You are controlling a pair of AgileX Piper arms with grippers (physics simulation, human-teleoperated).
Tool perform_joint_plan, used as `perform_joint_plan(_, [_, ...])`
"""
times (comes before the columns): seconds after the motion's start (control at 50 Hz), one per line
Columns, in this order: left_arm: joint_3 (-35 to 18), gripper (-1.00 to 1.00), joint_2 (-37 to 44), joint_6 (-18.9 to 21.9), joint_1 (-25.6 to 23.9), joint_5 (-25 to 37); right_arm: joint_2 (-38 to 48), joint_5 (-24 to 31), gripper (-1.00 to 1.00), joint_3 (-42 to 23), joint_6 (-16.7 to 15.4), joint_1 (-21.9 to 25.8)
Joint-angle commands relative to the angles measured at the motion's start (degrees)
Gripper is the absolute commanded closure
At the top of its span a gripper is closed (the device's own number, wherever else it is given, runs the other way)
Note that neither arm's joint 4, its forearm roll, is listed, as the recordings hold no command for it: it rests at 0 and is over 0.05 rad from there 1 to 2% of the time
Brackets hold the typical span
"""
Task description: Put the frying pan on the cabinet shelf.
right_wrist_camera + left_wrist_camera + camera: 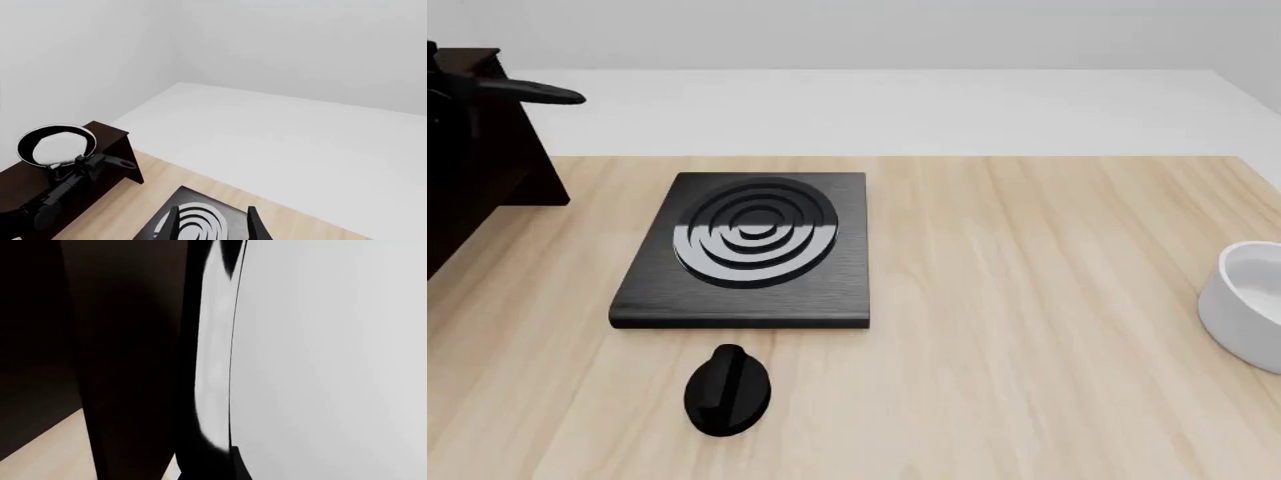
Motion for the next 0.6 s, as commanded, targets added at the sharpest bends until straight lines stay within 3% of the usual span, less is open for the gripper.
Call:
perform_joint_plan(0.02, [0.0, 1.00, 0.2, 0.7, 2.4, 0.0, 0.1, 0.0, -1.00, 0.0, 0.1, 0.2])
perform_joint_plan(0.06, [0.2, 1.00, 0.0, 0.7, 2.4, 0.1, 0.1, 0.0, -1.00, 0.0, 0.1, 0.2])
perform_joint_plan(0.08, [0.3, -1.00, -0.2, 0.7, 2.6, 0.0, 0.1, 0.0, -1.00, 0.1, 0.1, 0.2])
perform_joint_plan(0.6, [3.1, -1.00, -2.5, 2.2, 2.1, -0.5, -0.4, -0.3, -1.00, 1.1, 0.3, 0.3])
